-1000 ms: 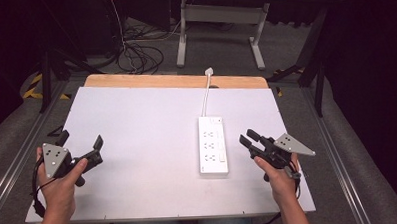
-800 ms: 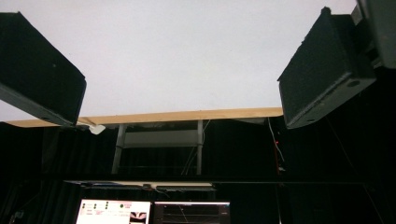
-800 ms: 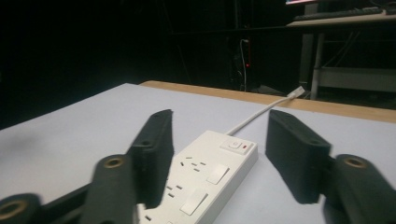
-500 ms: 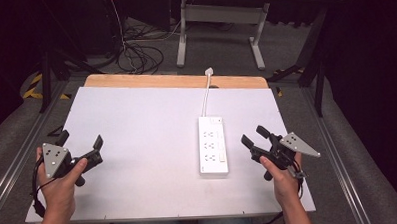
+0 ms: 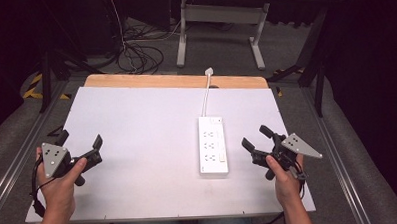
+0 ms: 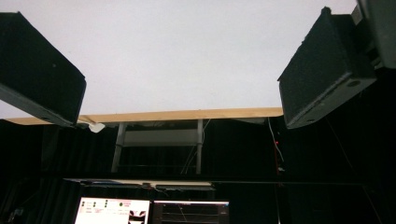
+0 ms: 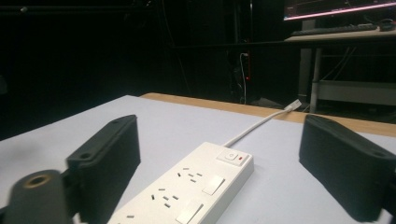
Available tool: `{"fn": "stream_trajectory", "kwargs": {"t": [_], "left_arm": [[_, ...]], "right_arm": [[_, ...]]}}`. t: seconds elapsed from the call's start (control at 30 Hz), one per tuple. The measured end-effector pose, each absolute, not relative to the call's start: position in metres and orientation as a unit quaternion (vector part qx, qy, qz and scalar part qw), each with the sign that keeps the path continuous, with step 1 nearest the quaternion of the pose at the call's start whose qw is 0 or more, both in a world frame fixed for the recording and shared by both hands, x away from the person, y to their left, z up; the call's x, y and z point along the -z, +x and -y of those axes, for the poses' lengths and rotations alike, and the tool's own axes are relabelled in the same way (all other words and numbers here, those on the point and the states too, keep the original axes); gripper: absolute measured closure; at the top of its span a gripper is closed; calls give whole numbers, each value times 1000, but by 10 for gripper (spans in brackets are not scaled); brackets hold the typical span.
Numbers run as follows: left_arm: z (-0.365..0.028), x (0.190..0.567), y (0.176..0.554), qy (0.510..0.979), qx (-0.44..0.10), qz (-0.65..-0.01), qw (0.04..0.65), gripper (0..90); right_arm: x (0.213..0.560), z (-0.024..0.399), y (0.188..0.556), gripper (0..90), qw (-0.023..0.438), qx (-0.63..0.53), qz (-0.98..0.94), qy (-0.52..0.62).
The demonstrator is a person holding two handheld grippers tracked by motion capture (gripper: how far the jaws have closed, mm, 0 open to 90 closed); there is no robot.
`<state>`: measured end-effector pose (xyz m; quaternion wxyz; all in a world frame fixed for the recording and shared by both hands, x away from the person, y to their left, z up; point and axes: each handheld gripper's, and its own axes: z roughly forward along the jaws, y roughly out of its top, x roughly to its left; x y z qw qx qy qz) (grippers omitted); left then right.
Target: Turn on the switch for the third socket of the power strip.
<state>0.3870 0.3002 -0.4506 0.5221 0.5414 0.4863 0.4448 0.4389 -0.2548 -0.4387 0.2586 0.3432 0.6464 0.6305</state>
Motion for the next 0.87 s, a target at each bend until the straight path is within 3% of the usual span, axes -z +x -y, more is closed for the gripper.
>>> {"fn": "stream_trajectory", "kwargs": {"t": [0.27,0.87], "left_arm": [[-302,450,387,540,-446,-488,522,11],[-301,451,388,540,-443,-491,521,1]], "right_arm": [[440,256,439,30,264,-631,-645,340],[441,261,441,18,261,-635,-642,342]]}}
